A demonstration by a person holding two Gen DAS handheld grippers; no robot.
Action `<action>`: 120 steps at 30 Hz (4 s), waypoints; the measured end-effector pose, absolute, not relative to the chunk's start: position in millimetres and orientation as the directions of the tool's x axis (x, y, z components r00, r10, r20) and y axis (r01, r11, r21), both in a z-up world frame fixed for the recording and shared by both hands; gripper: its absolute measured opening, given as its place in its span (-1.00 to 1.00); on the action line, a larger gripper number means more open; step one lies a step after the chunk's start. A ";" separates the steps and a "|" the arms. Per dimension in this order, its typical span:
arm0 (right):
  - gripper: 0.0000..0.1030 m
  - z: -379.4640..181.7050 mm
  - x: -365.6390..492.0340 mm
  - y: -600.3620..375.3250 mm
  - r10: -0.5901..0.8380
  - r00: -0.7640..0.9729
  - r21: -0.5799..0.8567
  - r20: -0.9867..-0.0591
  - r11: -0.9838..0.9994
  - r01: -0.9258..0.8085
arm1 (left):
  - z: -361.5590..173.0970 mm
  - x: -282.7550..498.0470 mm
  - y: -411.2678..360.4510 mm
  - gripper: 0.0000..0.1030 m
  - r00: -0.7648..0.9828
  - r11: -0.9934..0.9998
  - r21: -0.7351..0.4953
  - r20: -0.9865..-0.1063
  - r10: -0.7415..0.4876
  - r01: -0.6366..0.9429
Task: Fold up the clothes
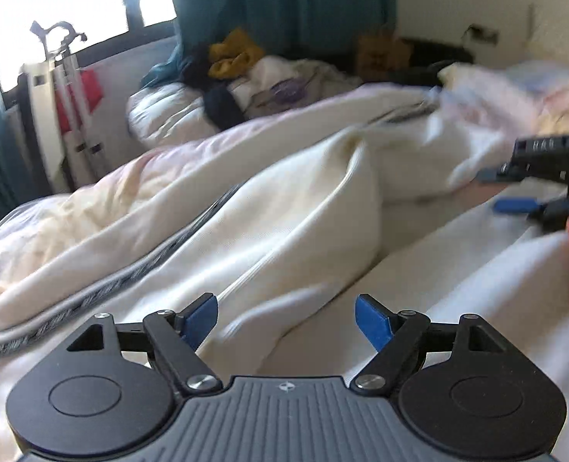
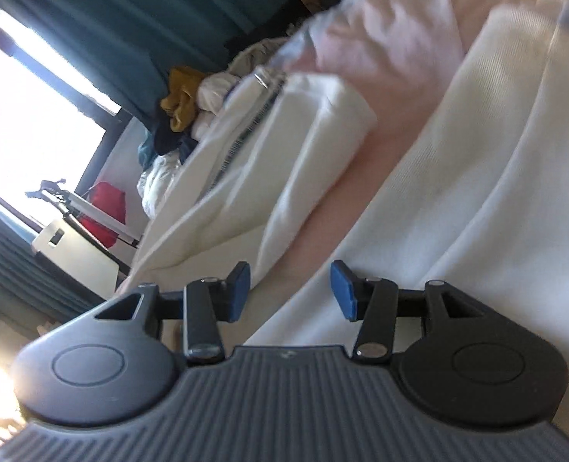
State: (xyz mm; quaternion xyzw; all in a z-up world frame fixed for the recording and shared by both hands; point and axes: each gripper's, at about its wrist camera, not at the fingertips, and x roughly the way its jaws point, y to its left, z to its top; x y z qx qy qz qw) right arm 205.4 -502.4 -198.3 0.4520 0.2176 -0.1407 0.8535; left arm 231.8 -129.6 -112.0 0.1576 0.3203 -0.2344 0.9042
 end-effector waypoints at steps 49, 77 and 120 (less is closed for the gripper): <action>-0.78 -152.8 217.8 -590.9 -0.250 0.843 0.697 -0.476 0.477 0.535 | -57.8 164.7 -26.7 0.59 0.750 0.944 0.018 -0.612 -0.250 0.329; 0.52 -161.7 1.5 -533.6 -0.466 0.623 0.614 -0.628 0.195 0.765 | 8.8 17.1 171.8 0.70 0.781 0.952 -0.276 -0.620 -0.073 -0.129; -0.83 -156.1 32.5 -545.6 -0.585 0.700 0.655 -0.410 0.345 0.672 | -54.1 -24.4 293.8 0.61 0.462 0.405 -0.512 -0.859 -0.220 -0.758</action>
